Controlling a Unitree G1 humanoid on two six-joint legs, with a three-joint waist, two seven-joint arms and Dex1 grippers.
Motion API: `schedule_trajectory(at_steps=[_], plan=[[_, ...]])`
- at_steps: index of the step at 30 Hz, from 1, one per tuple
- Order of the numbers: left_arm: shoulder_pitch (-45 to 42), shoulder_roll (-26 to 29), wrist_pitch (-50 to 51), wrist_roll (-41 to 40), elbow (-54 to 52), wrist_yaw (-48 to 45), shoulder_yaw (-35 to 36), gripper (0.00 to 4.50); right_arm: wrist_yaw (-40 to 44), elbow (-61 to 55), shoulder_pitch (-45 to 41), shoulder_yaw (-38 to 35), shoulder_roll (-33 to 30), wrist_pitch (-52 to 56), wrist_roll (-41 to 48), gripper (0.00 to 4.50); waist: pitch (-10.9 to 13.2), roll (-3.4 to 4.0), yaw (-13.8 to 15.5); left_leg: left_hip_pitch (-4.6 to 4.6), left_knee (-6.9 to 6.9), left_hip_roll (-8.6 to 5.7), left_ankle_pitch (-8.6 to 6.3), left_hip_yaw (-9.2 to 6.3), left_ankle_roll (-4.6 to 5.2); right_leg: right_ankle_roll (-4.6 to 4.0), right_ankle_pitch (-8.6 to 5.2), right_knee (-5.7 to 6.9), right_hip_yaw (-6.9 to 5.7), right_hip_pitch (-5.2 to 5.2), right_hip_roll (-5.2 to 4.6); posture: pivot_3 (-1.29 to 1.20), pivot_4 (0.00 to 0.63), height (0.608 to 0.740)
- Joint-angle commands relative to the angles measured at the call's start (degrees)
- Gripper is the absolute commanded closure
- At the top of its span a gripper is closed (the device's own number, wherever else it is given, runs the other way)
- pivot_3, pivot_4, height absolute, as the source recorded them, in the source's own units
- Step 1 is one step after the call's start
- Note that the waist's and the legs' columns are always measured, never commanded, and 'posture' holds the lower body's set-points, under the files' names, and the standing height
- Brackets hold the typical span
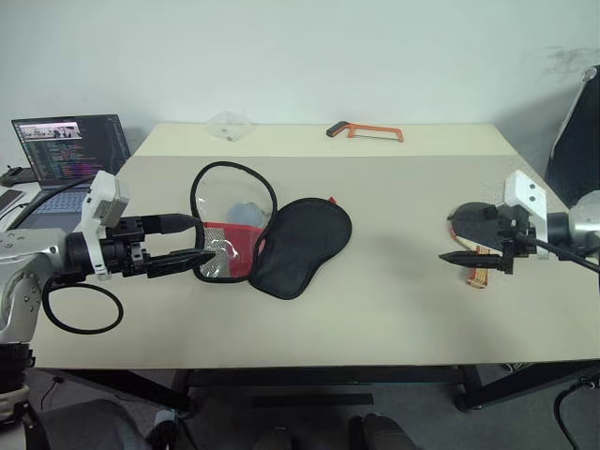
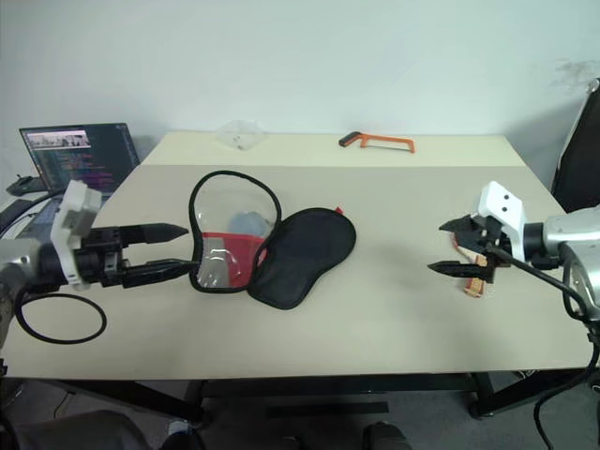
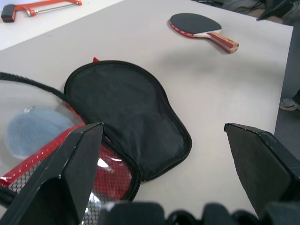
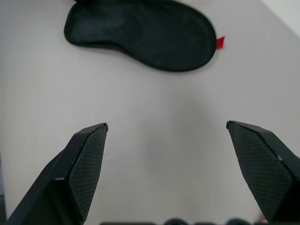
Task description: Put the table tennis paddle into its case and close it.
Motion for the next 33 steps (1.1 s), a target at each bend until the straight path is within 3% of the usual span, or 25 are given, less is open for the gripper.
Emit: schedule_trajectory(at_steps=[1, 9, 20, 28, 33], plan=[[0.55, 0.29, -0.91, -0.76, -1.72, 0.32, 2.02, 0.0, 0.67, 0.46, -1.94, -0.35, -0.37, -0.91, 0.04, 0.03, 0.0, 0.0, 0.01, 0.0, 0.0, 0.0, 0.0, -0.01, 0.0, 0.0, 0.0, 0.0, 0.0, 0.0, 0.0, 0.0, 0.15, 0.74], [1.01, -0.36, -0.81, -0.8, 1.85, 3.83, 4.66, 0.0, 0.67, 0.57, -3.01, 0.14, 0.41, -0.71, 0.25, 0.03, 0.0, 0.0, 0.03, 0.01, 0.0, 0.01, 0.0, -0.04, 0.0, 0.0, 0.0, 0.01, -0.01, 0.0, -0.02, 0.0, 0.15, 0.74], [-11.38, -3.51, -0.6, 7.42, 31.31, 11.89, -0.62, 0.0, -3.36, -5.5, 1.97, -2.69, 0.34, 2.93, 2.24, 0.03, 0.0, -0.01, 0.17, -0.01, 0.0, -0.04, 0.0, 0.02, 0.0, -0.23, 0.16, 0.02, -0.03, -0.01, -0.02, 0.0, 0.15, 0.74], [-18.46, -12.68, -3.69, 12.92, 43.58, 15.28, -5.16, 0.0, -5.12, -6.54, 2.38, -1.31, 1.7, 3.39, 1.96, 0.03, -0.04, -0.06, 0.36, -0.03, 0.04, -0.05, 0.01, -0.05, -0.01, -0.24, 0.17, 0.05, -0.07, 0.01, -0.02, 0.0, 0.15, 0.74], [-19.8, -16.91, -2.94, 14.93, 45.97, 17.14, -6.54, 0.0, -5.56, -7.18, 2.83, -1.81, 1.5, 3.94, 2.26, 0.03, -0.06, -0.09, 0.3, -0.08, 0.05, -0.05, 0.01, -0.07, -0.01, -0.23, 0.19, 0.05, -0.07, -0.01, -0.08, 0.0, 0.15, 0.74]])
